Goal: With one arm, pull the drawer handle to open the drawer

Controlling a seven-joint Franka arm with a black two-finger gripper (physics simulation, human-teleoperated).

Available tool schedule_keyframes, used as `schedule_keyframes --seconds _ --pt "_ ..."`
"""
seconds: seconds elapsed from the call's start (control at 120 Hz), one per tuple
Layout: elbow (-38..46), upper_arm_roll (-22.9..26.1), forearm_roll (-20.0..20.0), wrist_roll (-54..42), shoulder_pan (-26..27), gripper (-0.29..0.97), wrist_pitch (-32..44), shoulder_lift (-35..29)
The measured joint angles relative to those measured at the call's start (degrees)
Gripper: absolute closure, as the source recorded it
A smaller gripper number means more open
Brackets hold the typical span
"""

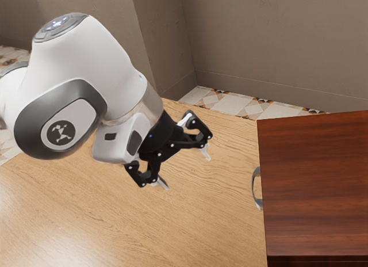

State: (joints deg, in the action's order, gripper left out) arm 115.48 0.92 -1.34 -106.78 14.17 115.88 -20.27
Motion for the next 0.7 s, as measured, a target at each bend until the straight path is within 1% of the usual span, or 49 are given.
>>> schedule_keyframes --seconds 0.192,0.333,0.533,0.633,0.7 --pt "2.95 -0.21 -1.72 -5.29 1.29 0.0 6.4 1.58" --pt "3.69 -0.28 -1.99 -8.27 1.26 0.0 10.38 3.65" --pt "6.95 -1.54 -2.01 -11.46 2.84 0.0 16.13 3.99" --pt "7.81 -7.64 -1.93 -12.71 9.38 0.0 18.94 4.57" --pt "7.96 -9.34 -1.61 -13.43 11.27 0.0 20.36 5.22"
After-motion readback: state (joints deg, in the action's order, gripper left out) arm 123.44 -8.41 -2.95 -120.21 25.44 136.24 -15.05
